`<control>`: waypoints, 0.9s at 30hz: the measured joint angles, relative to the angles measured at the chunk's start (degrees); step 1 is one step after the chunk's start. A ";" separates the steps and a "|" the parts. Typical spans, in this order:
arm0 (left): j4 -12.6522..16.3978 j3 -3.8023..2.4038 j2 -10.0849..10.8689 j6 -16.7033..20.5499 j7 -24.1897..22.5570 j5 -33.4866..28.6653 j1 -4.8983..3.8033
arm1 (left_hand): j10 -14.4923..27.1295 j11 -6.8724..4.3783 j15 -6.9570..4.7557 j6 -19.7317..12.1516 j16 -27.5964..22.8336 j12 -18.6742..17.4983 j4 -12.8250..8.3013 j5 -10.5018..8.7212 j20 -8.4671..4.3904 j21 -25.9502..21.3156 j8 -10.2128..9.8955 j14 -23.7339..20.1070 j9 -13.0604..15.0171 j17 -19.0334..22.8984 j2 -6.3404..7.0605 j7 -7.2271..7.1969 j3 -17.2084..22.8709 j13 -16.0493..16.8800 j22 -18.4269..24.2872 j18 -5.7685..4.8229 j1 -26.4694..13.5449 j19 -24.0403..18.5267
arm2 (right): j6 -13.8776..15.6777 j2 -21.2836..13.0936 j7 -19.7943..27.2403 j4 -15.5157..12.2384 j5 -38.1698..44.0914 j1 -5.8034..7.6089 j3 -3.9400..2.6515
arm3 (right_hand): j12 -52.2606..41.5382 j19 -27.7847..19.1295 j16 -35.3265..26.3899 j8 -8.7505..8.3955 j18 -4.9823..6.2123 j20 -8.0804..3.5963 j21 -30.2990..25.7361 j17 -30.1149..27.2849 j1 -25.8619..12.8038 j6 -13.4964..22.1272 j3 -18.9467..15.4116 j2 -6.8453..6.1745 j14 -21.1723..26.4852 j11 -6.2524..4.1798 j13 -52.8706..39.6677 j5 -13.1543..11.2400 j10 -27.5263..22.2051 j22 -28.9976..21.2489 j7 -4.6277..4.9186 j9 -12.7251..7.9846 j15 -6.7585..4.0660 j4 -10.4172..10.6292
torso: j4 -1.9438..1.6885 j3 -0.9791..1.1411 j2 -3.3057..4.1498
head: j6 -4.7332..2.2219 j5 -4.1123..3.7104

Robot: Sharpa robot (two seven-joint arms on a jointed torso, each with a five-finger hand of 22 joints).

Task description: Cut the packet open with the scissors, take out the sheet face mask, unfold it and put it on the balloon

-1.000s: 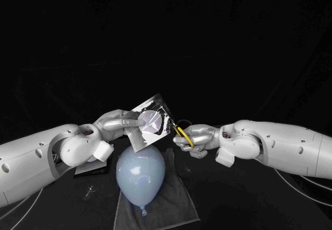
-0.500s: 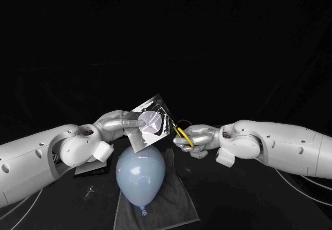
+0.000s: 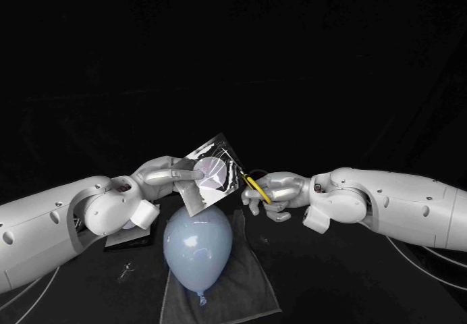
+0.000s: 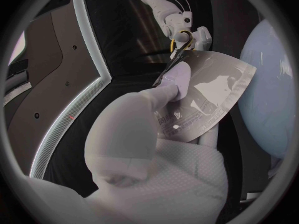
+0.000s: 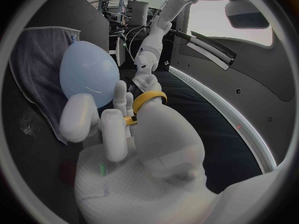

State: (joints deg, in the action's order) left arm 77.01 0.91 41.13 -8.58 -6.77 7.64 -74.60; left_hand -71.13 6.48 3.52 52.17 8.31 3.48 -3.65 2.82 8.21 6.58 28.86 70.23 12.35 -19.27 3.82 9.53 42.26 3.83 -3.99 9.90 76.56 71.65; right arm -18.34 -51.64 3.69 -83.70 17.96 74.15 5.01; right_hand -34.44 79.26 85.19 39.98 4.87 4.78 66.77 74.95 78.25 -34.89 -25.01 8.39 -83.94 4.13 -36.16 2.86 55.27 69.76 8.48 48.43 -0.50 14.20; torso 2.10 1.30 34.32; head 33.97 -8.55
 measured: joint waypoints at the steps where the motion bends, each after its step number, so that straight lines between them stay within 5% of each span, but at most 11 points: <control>1: 0.00 0.01 -0.01 -0.01 0.02 0.03 0.01 | 0.00 0.00 0.00 0.00 0.00 0.00 0.00 0.00 0.00 0.00 -0.02 0.00 0.00 0.00 0.00 0.00 0.00 0.00 0.00 0.00 0.00 0.00 | 0.11 0.00 0.04 -0.02 -0.03 0.06 -0.01 | 2.01 -0.20 -0.12 -1.40 0.00 0.62 -0.35 0.00 -0.32 1.52 0.00 -0.32 0.03 0.78 1.27 0.00 -1.98 -0.23 0.61 -0.19 0.65 0.00 | 0.00 0.00 0.00 | 0.00 -0.01; 7: 0.00 0.03 -0.06 -0.09 0.19 0.26 0.02 | 0.00 0.00 0.00 -0.01 0.00 0.00 0.00 0.02 0.00 0.00 -0.14 0.00 0.00 0.00 0.00 -0.01 0.00 0.00 0.00 -0.02 0.00 0.00 | 0.65 0.09 0.11 -0.13 -0.08 0.31 -0.02 | 8.07 -1.03 -0.89 -6.19 -0.01 2.69 -0.99 -0.05 -1.05 6.12 0.14 -1.20 0.01 3.57 6.18 0.00 -6.98 -1.06 0.75 -0.75 2.88 -0.14 | -0.02 -0.01 0.02 | 0.00 -0.02; 27: -0.06 0.26 -0.06 -0.39 0.31 0.60 -0.03 | -0.13 -0.13 0.01 0.11 0.00 0.00 0.00 0.01 0.00 0.00 0.07 -0.01 0.01 0.04 0.03 0.11 0.00 0.00 0.00 -0.13 -0.01 0.00 | 1.40 0.72 0.07 -0.23 -0.09 0.80 0.01 | 10.33 -1.91 -0.98 -7.46 0.84 3.96 -2.10 0.00 -1.90 7.58 0.12 -1.99 -0.07 4.87 9.76 0.01 -9.12 -2.28 0.44 -0.53 3.79 -0.11 | -0.03 -0.03 0.03 | -0.29 -0.08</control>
State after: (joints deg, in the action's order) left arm 76.95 1.16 41.07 -8.98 -6.47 8.25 -74.63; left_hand -71.26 6.35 3.53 52.28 8.31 3.48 -3.65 2.83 8.21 6.58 28.92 70.22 12.36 -19.22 3.85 9.64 42.26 3.82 -3.99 9.78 76.54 71.65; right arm -16.94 -50.93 3.76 -83.92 17.87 74.95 5.02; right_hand -24.12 77.35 84.21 32.52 5.71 8.74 64.67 74.95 76.35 -27.31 -24.89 6.41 -84.02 9.00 -26.39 2.87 46.16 67.48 8.92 47.90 3.28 14.09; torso 2.07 1.27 34.35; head 33.68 -8.63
